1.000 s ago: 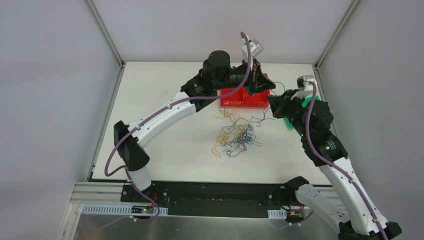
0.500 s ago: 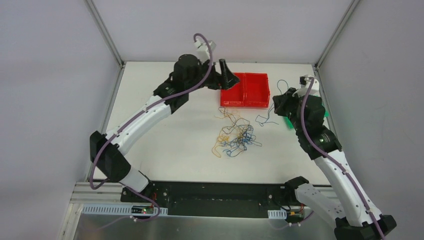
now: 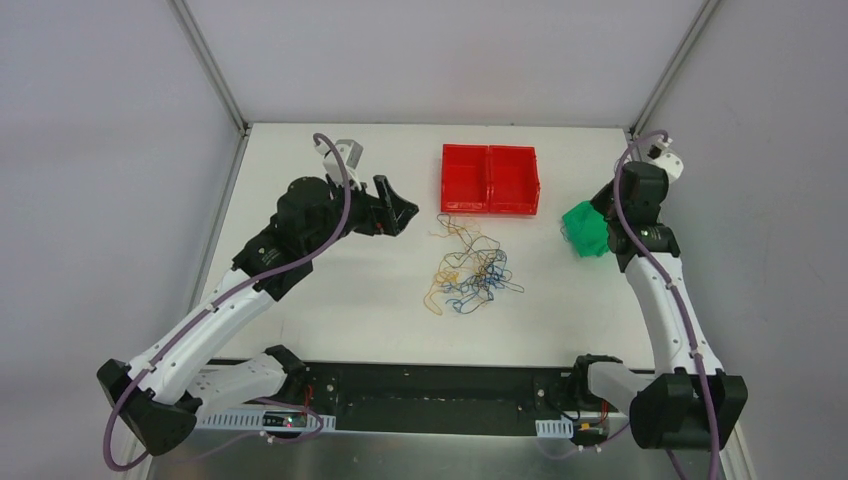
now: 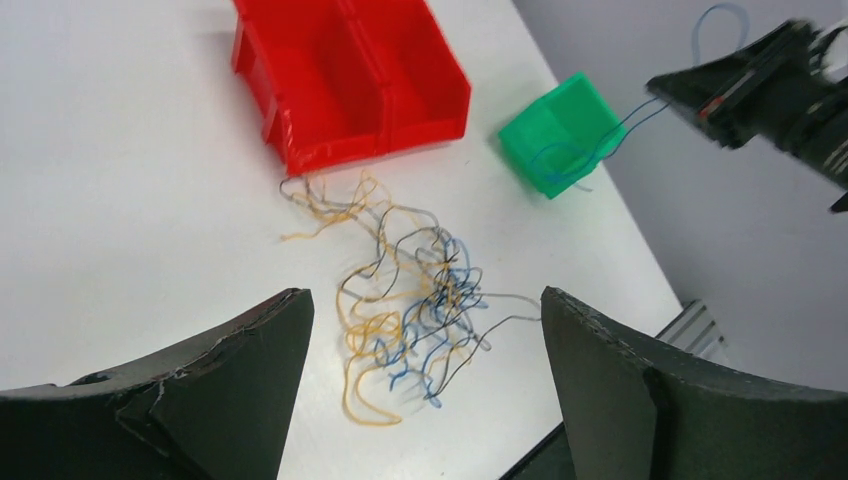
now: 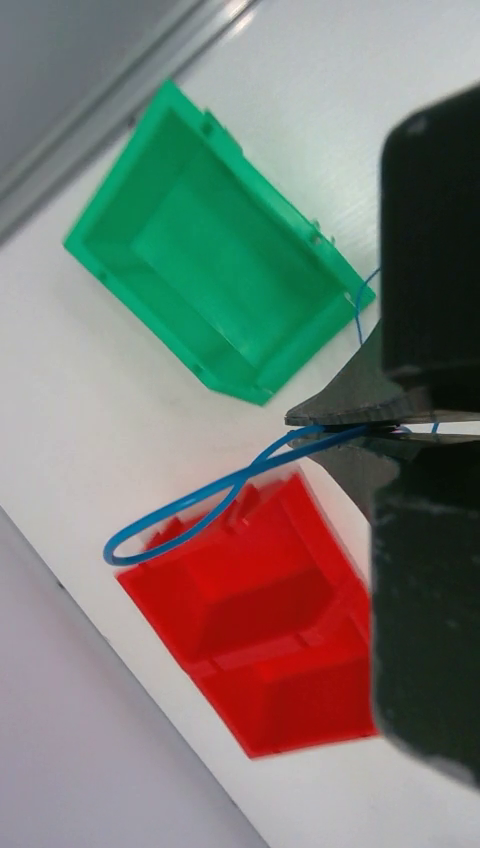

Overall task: Untangle the cables
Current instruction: Place the cable in the bin.

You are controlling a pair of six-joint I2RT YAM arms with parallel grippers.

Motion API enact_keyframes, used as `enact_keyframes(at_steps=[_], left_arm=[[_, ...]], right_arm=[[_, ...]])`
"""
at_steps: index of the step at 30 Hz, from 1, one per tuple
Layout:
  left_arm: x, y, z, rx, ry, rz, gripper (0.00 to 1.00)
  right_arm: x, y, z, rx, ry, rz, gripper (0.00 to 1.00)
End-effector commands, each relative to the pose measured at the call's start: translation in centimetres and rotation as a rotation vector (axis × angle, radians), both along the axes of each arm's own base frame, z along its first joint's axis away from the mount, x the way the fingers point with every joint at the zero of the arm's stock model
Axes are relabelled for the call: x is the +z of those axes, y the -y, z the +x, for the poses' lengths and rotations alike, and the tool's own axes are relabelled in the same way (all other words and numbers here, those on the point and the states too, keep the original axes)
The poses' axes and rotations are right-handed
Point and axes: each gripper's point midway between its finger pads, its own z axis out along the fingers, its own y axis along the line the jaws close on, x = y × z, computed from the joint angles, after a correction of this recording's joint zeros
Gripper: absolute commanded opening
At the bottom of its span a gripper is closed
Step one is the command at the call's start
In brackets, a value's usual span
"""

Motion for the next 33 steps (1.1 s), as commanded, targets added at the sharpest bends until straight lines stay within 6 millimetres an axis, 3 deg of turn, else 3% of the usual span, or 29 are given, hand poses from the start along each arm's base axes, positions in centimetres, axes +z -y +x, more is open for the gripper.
enact_keyframes(at_steps=[1,9,14,17,20,23,27,33], left_arm=[[-3.8,-1.5,-0.7,0.039,-0.056,0.076,0.87],[-4.2,-2.1,-1.4,0.038,-0.073,0.091,0.86],[-4.4,-2.2,-1.5,0.043,-0.078,0.092,0.86],[-4.9,-2.2,-1.5,0.043,-0.088,0.095,0.86],[-5.4,-2.3,-1.6,0.045,-0.097,0.100,0.86],[-5.7,-2.3,-1.6,0.043,-0.102,0.104,0.86],[-6.0,-2.2,-1.6,0.039,-0.107,0.110,0.86],[-6.8,-1.9,-2.1,0.012,-0.129,0.107,0.86]], right_arm=[[2.5,5.6,1.4,-0.208,0.095,-0.068,0.00],[0.6,11.7,2.9,-0.494,0.064,0.005,0.00],[0.7,14.5,2.1,-0.657,0.026,-0.055,0.00],[-0.2,15.6,1.4,-0.705,-0.028,-0.120,0.00],[-2.5,15.6,1.0,-0.704,-0.127,-0.164,0.00],[-5.8,14.4,0.8,-0.660,-0.234,-0.171,0.00],[-10.2,12.2,0.2,-0.577,-0.376,-0.099,0.00],[-15.3,10.2,-2.0,-0.608,-0.653,0.011,0.00]])
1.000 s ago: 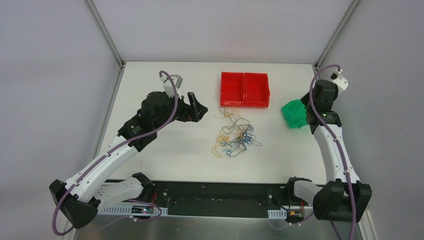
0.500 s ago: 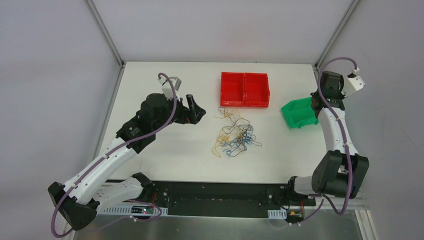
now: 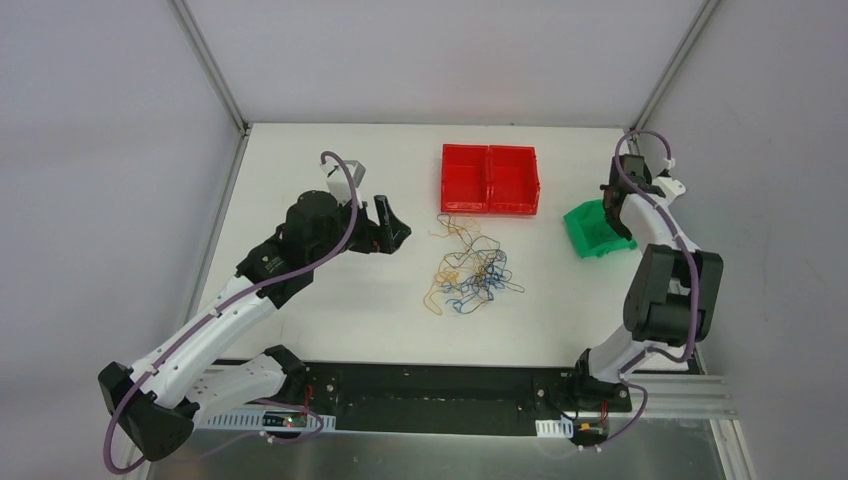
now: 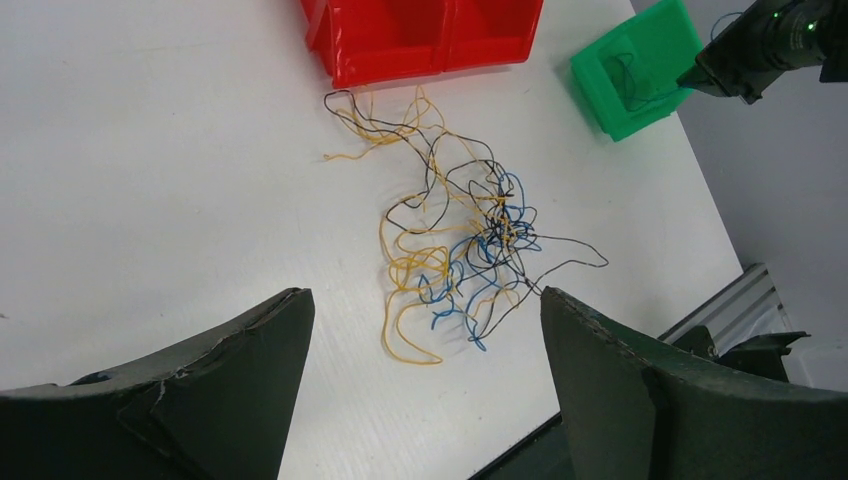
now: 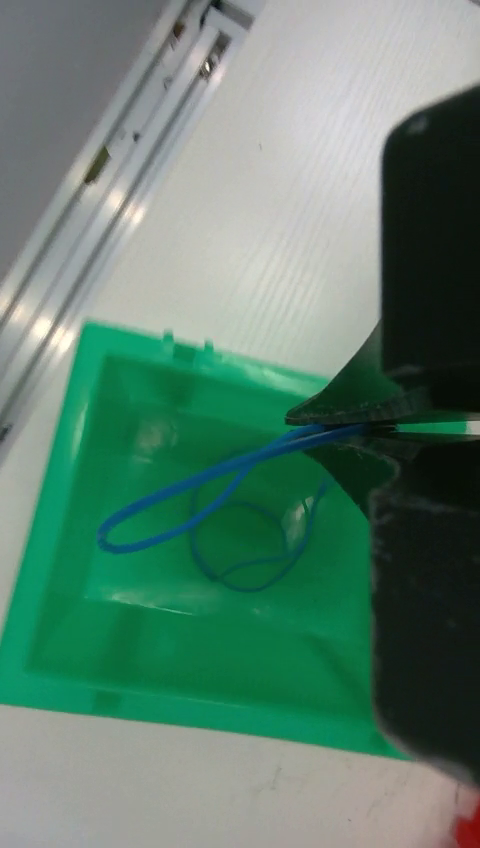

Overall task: Untangle the cables
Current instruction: Place the cable in the bin.

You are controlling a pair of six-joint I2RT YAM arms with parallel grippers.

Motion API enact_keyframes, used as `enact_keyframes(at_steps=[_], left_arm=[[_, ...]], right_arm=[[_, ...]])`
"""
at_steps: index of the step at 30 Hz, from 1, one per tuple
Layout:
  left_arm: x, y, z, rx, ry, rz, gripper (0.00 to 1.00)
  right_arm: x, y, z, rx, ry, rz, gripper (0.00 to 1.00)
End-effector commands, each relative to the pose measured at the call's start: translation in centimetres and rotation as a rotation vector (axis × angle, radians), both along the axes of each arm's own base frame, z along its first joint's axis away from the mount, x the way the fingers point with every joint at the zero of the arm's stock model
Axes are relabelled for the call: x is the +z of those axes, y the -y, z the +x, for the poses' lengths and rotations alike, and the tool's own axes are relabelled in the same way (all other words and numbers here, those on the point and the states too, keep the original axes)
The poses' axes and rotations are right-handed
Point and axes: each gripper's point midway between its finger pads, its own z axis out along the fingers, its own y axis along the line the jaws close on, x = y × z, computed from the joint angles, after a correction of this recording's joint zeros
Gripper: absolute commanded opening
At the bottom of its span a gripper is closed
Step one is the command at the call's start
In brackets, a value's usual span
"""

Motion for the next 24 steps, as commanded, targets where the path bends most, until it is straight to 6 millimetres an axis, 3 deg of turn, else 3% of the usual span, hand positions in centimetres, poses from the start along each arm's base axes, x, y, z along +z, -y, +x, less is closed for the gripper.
enact_keyframes(at_steps=[1,3,11,15,20,22,24], left_arm=[[0.0,0.1,-0.6,-0.023,0.005,-0.014,0.86],[-0.3,0.2,-0.7,-0.027,0.000,-0.011,0.86],[-0.7,0.1,-0.9,-0.040,-0.003,-0.004,0.86],[-0.7,0.0,-0.9,-0.036,0.002,0.000,0.86],[-0.6,0.0,-0.9,-0.044,0.013,0.011,0.86],[-0.8,0.0,-0.9,-0.043,0.009,0.014,0.86],[-1.0,-0.1,-1.0,-0.047,0.004,0.021,0.86]], right_arm=[[-2.9,-2.2,-2.0,-0.065,-0.160,0.151,0.00],[-3.9,-2.7,-2.4,-0.093,-0.207,0.188,0.00],[-5.5,-3.6,-0.9,-0.109,-0.258,0.277,0.00],[-7.1,-4.5,0.2,-0.114,-0.240,0.413,0.00],[-6.2,-3.5,0.7,-0.125,-0.210,0.394,0.00],[-5.7,-3.5,0.8,-0.113,-0.194,0.405,0.03],[-4.7,-3.4,0.9,-0.102,-0.170,0.396,0.13]])
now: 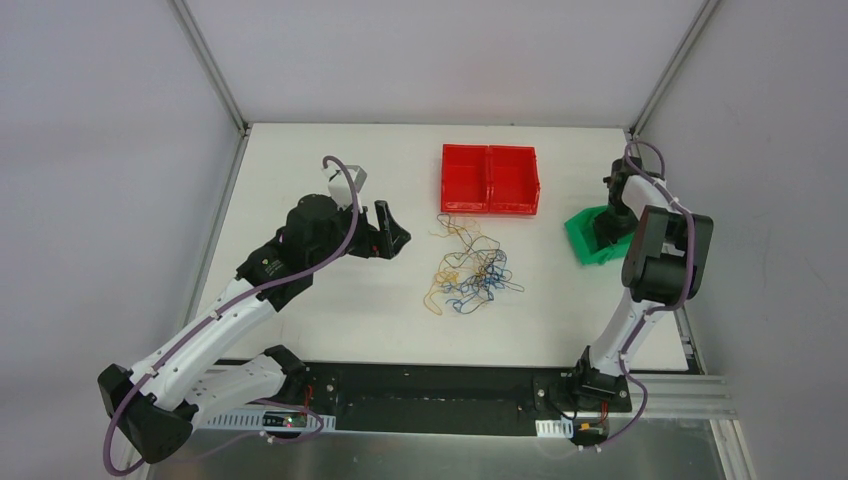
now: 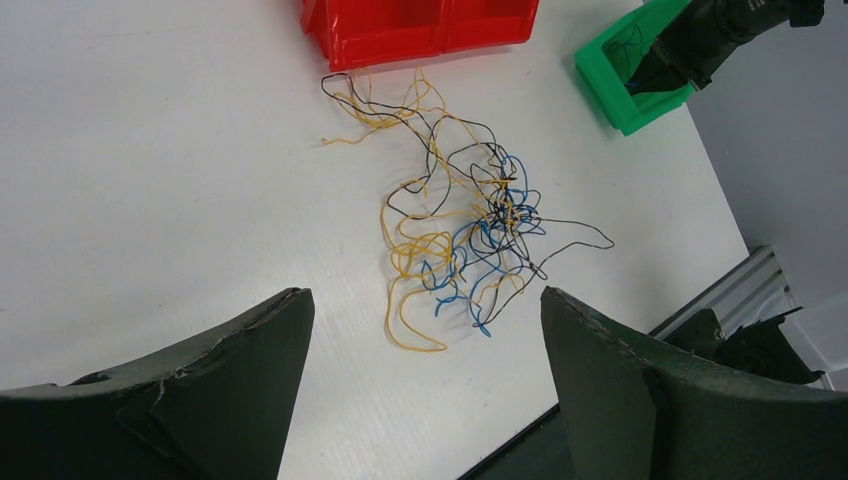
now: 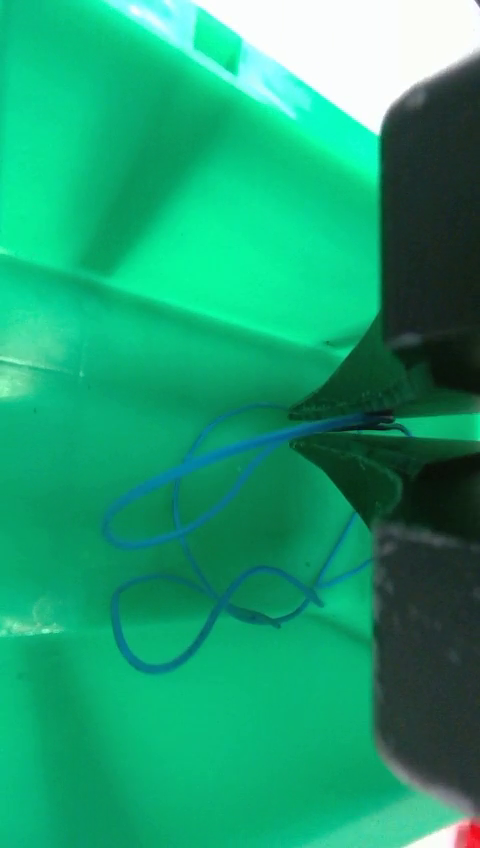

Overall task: Untangle the cables
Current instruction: Place the cable in the bin.

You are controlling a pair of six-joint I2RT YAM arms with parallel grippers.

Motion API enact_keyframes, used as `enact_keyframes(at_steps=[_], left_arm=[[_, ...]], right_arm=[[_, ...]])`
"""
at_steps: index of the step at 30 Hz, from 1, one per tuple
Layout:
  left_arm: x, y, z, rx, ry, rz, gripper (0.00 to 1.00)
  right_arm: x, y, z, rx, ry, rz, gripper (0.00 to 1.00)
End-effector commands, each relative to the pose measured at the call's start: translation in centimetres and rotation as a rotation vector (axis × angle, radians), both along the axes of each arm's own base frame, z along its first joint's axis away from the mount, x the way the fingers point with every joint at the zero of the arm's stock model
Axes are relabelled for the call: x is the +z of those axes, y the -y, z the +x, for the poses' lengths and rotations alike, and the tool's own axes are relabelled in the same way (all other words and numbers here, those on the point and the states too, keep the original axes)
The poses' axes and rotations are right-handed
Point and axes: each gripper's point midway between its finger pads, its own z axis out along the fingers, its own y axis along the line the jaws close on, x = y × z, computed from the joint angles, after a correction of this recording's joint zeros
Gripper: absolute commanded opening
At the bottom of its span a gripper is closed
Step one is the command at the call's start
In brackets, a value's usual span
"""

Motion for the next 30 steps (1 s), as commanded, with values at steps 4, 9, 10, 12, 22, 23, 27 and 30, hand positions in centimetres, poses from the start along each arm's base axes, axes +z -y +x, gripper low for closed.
enact_keyframes(at_steps=[4,9,10,12,22,23,27,30], left_arm=[[-0.4,-0.2,-0.5,-0.025,0.011,0.021,0.86],[-0.1,0.0,-0.8,-0.032,0.002,0.007,0.86],[0.0,0.0,-0.8,-0.034,0.002,0.003,0.86],[0.1,0.2,-0.8,-0.039,0.000,-0.002,0.86],[-0.6,0.7,-1.0,-0.055,-0.043,-0.012,0.86],[-0.7,0.9,-1.2,-0.062,-0.054,-0.018,0.86],[-1.8,2.1,-1.6,-0.109,-0.121,-0.032,0.87],[-3.1,2.8,-1.7,-0.128,-0.178,-0.032,0.93]], right_arm=[[5.6,0.2,0.9,0.012,0.138,-0.019,0.28],[8.0,0.5,0.7,0.028,0.172,-0.044,0.45],[8.4,0.6,0.5,0.030,0.168,-0.053,0.46],[9.1,0.7,0.3,0.028,0.178,-0.066,0.46],[13.4,-0.1,-0.5,0.067,0.287,-0.051,0.86],[13.9,-0.3,-0.7,0.077,0.300,-0.047,0.95],[15.3,-0.7,-1.9,0.115,0.344,-0.054,0.99],[15.7,-2.0,-2.9,0.145,0.373,-0.013,1.00]])
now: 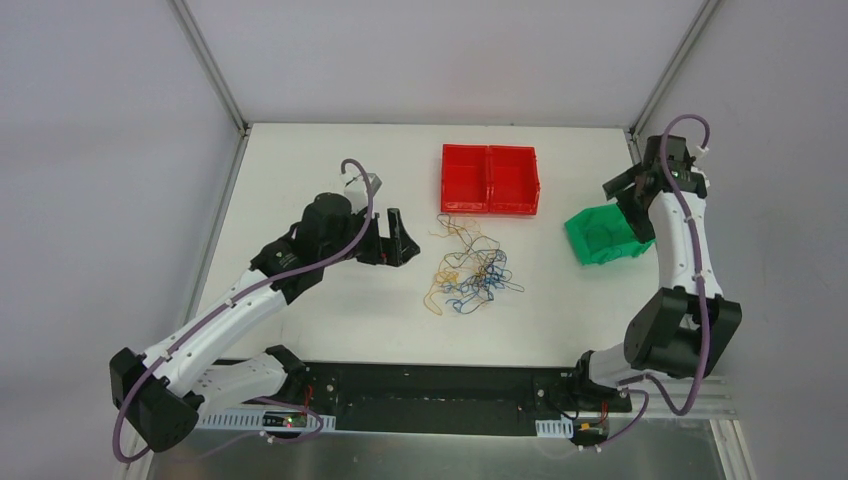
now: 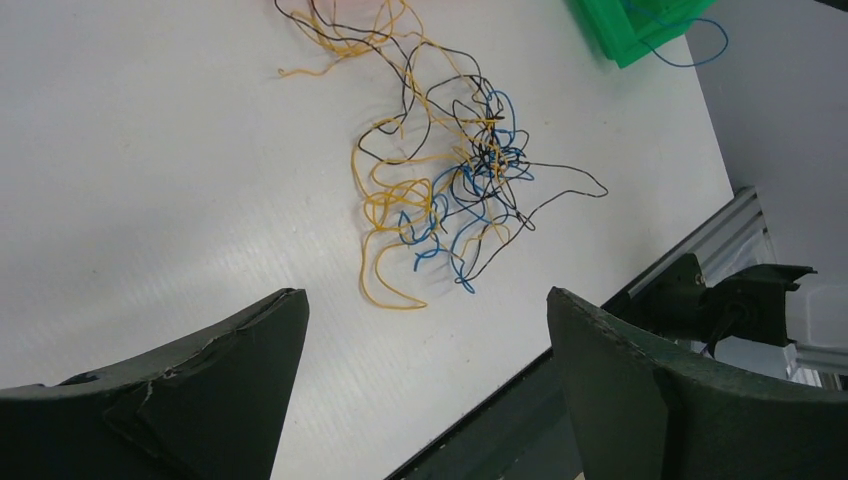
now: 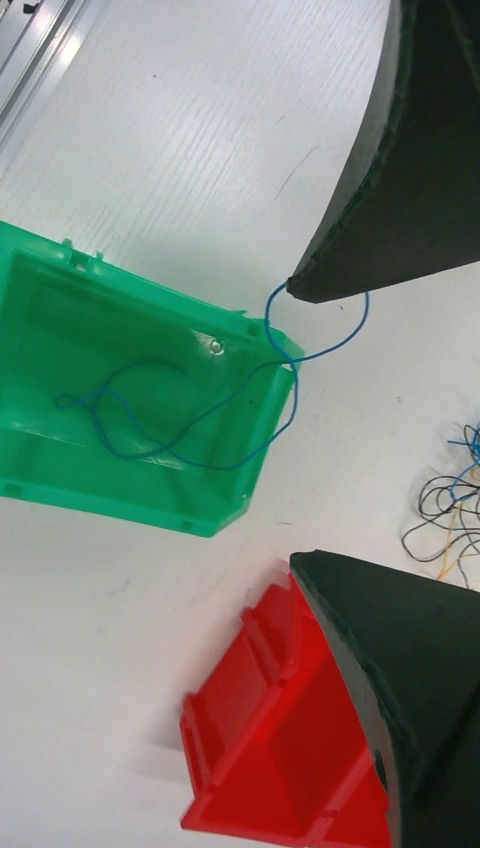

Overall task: Untangle the cables
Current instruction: Place the cable in the bin.

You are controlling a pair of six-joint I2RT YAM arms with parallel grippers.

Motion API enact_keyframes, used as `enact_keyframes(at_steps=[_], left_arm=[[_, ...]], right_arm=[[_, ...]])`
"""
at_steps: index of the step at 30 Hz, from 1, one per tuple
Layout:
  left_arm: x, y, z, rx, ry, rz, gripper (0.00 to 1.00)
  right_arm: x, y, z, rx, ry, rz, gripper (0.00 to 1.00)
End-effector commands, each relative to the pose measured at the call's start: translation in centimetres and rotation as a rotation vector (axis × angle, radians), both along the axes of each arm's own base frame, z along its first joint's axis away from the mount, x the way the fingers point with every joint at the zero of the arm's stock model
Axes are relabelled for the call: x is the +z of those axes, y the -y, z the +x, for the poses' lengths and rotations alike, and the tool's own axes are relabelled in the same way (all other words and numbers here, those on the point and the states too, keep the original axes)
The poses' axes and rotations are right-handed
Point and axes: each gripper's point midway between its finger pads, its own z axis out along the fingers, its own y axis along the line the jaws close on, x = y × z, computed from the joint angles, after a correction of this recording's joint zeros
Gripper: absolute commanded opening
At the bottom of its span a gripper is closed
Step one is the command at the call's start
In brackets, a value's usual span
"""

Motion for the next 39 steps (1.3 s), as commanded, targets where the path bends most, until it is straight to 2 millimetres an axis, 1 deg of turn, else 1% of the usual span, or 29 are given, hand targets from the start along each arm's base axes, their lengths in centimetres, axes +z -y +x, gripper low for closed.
enact_keyframes(at_steps=[1,5,7,10,11,12,13,15,16,18,19,22,28,29,30,32,34,36,39], left_arm=[[-1.3,1.7,-0.7,-0.051,-0.104,-0.036,0.95],[-2.7,2.7,-0.7,-0.074,-0.170,-0.032,0.96],[-3.2,3.1,-0.6,-0.084,-0.186,-0.031,0.96],[-3.7,3.7,-0.4,-0.101,-0.201,-0.030,0.95],[-3.9,3.9,-0.4,-0.109,-0.207,-0.030,0.95],[-4.0,4.1,-0.4,-0.116,-0.212,-0.030,0.94],[-4.1,4.3,-0.5,-0.124,-0.216,-0.031,0.94],[-4.3,4.5,-0.5,-0.130,-0.220,-0.030,0.93],[-4.3,4.6,-0.4,-0.133,-0.217,-0.031,0.93],[-4.3,4.6,-0.3,-0.133,-0.209,-0.032,0.93],[-4.3,4.5,-0.4,-0.133,-0.207,-0.032,0.93],[-4.0,4.4,-0.5,-0.137,-0.193,-0.035,0.93],[-3.5,4.2,-0.7,-0.147,-0.165,-0.034,0.93],[-3.4,4.2,-0.6,-0.148,-0.163,-0.033,0.94],[-3.3,4.2,-0.6,-0.150,-0.160,-0.034,0.93],[-3.3,4.2,-0.6,-0.152,-0.157,-0.033,0.94],[-3.2,4.2,-0.5,-0.152,-0.154,-0.034,0.93],[-3.3,4.3,-0.5,-0.152,-0.156,-0.032,0.93],[-3.3,4.2,-0.5,-0.150,-0.158,-0.030,0.93]], right_arm=[[1.1,-1.6,-2.3,0.056,0.032,0.039,1.00],[1.7,-2.4,-3.5,0.070,0.079,0.051,0.99],[2.2,-3.5,-3.9,0.104,0.109,0.089,0.99],[2.2,-5.9,-4.7,0.161,0.129,0.158,0.98],[2.0,-6.0,-5.2,0.158,0.118,0.151,0.98],[1.7,-5.7,-5.8,0.138,0.098,0.135,0.97],[1.3,-5.0,-6.5,0.103,0.070,0.102,0.94],[0.4,-4.0,-7.4,0.041,0.031,0.074,0.85],[-0.3,-4.1,-7.6,0.027,0.020,0.095,0.83],[-1.7,-5.0,-7.7,0.028,0.004,0.165,0.81],[-2.4,-5.2,-7.8,0.015,-0.009,0.181,0.81],[-4.1,-4.9,-8.1,-0.016,-0.019,0.175,0.81],[-5.0,-3.6,-7.6,-0.061,-0.007,0.122,0.80],[-5.2,-3.4,-7.5,-0.068,-0.013,0.114,0.77],[-5.3,-3.2,-7.3,-0.073,-0.013,0.110,0.70],[-5.7,-2.9,-6.9,-0.083,-0.012,0.106,0.62],[-5.8,-2.5,-6.4,-0.094,-0.005,0.099,0.51],[-5.7,-2.3,-5.8,-0.099,0.006,0.100,0.45],[-5.5,-2.0,-4.9,-0.104,0.015,0.104,0.38]])
